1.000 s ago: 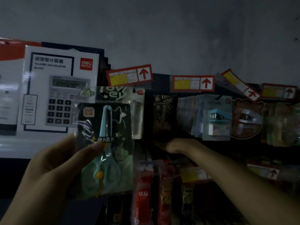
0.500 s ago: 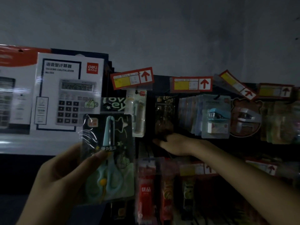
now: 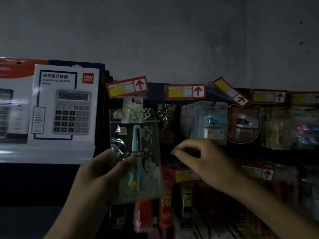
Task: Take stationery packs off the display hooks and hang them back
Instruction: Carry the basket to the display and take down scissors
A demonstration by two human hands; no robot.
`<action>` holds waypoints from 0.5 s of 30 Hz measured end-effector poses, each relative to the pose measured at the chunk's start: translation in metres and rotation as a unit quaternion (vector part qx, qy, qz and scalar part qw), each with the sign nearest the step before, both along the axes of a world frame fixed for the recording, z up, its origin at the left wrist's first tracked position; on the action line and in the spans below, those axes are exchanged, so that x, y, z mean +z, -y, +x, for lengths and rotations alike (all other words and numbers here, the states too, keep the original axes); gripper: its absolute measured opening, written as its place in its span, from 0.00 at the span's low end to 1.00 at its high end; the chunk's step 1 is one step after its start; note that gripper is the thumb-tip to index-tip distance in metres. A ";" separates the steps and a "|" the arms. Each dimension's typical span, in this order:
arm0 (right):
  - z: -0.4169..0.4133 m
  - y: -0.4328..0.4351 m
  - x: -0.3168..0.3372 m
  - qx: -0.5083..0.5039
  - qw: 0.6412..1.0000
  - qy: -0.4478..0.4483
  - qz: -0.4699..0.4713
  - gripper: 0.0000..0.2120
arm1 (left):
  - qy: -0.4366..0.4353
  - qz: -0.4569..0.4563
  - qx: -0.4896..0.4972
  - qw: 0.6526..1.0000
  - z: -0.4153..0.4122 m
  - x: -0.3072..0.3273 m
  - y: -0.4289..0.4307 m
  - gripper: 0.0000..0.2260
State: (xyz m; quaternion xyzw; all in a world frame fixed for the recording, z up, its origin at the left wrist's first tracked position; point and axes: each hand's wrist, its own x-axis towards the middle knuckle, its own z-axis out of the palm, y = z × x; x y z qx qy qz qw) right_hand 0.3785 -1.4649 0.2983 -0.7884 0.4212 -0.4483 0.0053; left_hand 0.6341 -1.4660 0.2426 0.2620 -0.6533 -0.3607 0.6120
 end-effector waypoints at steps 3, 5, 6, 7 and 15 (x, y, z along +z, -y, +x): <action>-0.002 -0.019 -0.003 0.102 0.976 0.164 0.098 0.15 | -0.025 -0.006 -0.025 0.999 -0.024 0.017 -0.011 0.11; -0.003 -0.023 0.000 0.138 0.951 0.226 0.157 0.16 | -0.047 0.031 -0.061 0.997 -0.039 0.023 -0.020 0.09; -0.004 -0.023 0.001 0.147 0.943 0.243 0.170 0.15 | -0.051 0.046 -0.068 0.995 -0.046 0.026 -0.023 0.08; -0.005 -0.021 0.001 0.152 0.939 0.256 0.171 0.15 | -0.050 0.053 -0.079 0.994 -0.053 0.028 -0.022 0.09; -0.021 -0.009 -0.006 0.100 0.926 0.344 0.122 0.03 | -0.013 0.035 -0.035 0.999 -0.081 0.038 -0.015 0.09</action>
